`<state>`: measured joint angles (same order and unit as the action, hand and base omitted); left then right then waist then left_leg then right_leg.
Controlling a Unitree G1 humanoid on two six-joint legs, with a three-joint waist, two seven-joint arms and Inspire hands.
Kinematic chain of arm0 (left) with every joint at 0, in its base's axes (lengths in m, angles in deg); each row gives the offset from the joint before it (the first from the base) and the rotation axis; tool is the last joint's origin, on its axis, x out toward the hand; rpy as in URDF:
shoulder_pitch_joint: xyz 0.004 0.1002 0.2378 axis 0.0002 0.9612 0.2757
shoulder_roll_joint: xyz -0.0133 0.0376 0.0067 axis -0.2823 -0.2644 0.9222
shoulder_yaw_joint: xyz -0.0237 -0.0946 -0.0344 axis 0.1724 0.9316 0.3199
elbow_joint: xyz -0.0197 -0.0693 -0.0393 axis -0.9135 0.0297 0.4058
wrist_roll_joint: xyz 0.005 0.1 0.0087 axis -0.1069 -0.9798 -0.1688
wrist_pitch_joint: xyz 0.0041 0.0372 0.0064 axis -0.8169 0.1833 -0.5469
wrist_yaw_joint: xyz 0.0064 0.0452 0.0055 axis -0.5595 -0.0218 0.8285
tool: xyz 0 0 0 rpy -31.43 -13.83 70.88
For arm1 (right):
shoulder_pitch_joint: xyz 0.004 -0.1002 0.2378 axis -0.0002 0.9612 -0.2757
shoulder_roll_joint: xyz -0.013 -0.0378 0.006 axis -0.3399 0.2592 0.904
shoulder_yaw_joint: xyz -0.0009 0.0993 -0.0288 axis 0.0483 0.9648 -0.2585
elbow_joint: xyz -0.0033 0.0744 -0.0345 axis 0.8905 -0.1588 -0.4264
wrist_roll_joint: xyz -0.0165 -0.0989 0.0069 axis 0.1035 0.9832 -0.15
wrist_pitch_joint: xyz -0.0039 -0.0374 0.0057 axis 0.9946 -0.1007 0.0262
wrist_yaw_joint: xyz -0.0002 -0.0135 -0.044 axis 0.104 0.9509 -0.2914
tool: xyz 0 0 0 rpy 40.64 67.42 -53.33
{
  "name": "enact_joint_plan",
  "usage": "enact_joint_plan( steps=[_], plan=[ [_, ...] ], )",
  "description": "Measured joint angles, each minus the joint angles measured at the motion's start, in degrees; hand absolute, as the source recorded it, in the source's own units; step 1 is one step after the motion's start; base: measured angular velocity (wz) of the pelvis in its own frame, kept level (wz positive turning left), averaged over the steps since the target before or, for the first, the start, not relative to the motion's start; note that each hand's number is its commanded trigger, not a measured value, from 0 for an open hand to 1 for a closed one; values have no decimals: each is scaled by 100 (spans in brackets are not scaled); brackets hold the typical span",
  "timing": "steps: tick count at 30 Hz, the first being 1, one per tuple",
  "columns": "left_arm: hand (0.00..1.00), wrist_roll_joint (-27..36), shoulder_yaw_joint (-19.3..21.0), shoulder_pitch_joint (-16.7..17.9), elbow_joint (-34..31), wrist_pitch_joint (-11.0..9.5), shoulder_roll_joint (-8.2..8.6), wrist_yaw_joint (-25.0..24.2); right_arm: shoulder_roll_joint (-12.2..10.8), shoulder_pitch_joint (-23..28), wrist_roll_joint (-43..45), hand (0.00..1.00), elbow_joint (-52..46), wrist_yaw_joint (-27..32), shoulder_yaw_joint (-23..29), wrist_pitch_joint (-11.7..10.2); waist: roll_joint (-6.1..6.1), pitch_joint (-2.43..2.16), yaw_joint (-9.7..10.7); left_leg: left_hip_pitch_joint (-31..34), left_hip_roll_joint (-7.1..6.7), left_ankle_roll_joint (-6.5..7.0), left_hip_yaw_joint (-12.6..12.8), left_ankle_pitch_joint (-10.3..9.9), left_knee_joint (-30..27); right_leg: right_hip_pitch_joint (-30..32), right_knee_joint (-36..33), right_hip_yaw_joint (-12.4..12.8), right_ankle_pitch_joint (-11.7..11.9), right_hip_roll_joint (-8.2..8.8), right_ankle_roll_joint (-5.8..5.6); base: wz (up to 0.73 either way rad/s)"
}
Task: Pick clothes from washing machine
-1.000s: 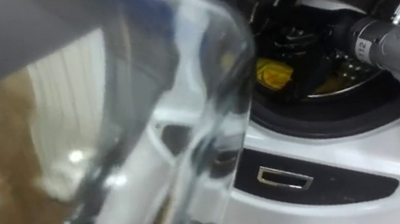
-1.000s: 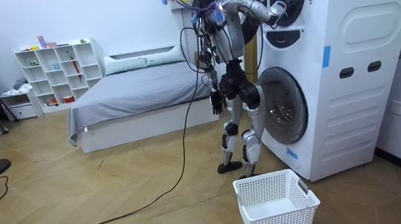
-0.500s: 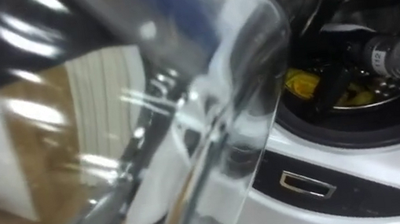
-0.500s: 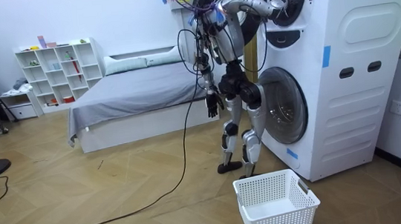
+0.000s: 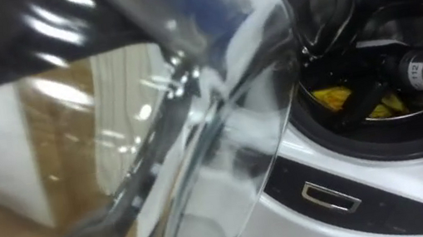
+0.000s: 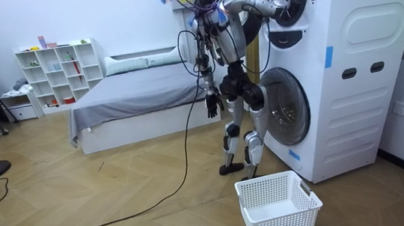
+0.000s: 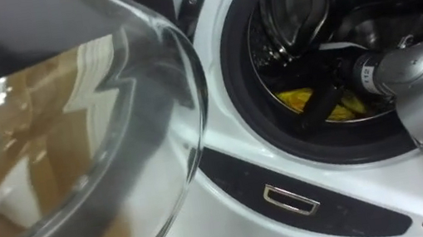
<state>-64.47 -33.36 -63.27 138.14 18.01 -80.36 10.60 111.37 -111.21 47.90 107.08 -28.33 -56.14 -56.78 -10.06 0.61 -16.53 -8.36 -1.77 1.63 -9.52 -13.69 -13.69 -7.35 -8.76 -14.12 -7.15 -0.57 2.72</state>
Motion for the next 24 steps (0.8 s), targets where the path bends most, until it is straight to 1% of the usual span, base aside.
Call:
enact_joint_plan(
  steps=[2,4,8,11,12,14,19,21,22,24],
  plan=[
    [0,3,-7,-2,27,15,-12,5,19,5,-37,100,-39,-10,-15,-12,8,-2,16,0,6,-1,7,-1,0,2,0,2,0,-9,0,2],
    [0,10,-123,-51,28,33,-31,38,36,5,-51,100,-52,35,-62,-120,9,-3,30,-1,13,-36,9,20,3,3,0,5,4,-21,3,0],
    [0,10,-135,-179,27,27,-53,51,42,47,-99,100,-53,122,-72,-204,17,-7,33,1,17,-38,14,21,0,2,1,-6,9,-21,0,0],
    [0,6,-242,-217,4,9,-78,80,45,96,-137,100,-79,220,-72,-302,32,-15,43,2,16,-39,20,21,-2,3,0,-6,11,-18,-2,0],
    [0,8,-324,-216,-4,-9,-89,107,66,167,-134,100,-211,271,-72,-311,33,-15,43,9,15,-38,18,21,-1,10,-1,-7,12,-16,-3,0],
    [0,13,-348,-215,-5,-17,-90,161,74,247,-132,100,-366,363,-72,-396,33,-16,67,21,16,-38,26,21,1,34,-5,2,13,-17,-4,-2],
    [0,17,-374,-212,-30,-125,-90,190,71,401,-84,100,-703,449,-57,-559,53,-24,118,18,33,-42,62,23,16,48,-3,52,17,-40,3,-3],
    [0,16,-386,-195,-9,-222,-68,299,69,468,7,100,-1058,527,-62,-653,84,-20,119,22,64,-31,154,25,29,50,2,142,37,-74,35,-19],
    [0,16,-385,-185,-4,-258,-68,345,69,543,5,100,-1229,584,-60,-668,86,-20,164,21,70,-25,167,28,40,55,4,148,57,-79,68,-11],
    [0,14,-377,-185,3,-314,-61,390,72,690,27,100,-1575,667,-27,-668,89,-22,212,29,78,-20,197,22,69,98,5,161,52,-81,73,-6]
  ],
)
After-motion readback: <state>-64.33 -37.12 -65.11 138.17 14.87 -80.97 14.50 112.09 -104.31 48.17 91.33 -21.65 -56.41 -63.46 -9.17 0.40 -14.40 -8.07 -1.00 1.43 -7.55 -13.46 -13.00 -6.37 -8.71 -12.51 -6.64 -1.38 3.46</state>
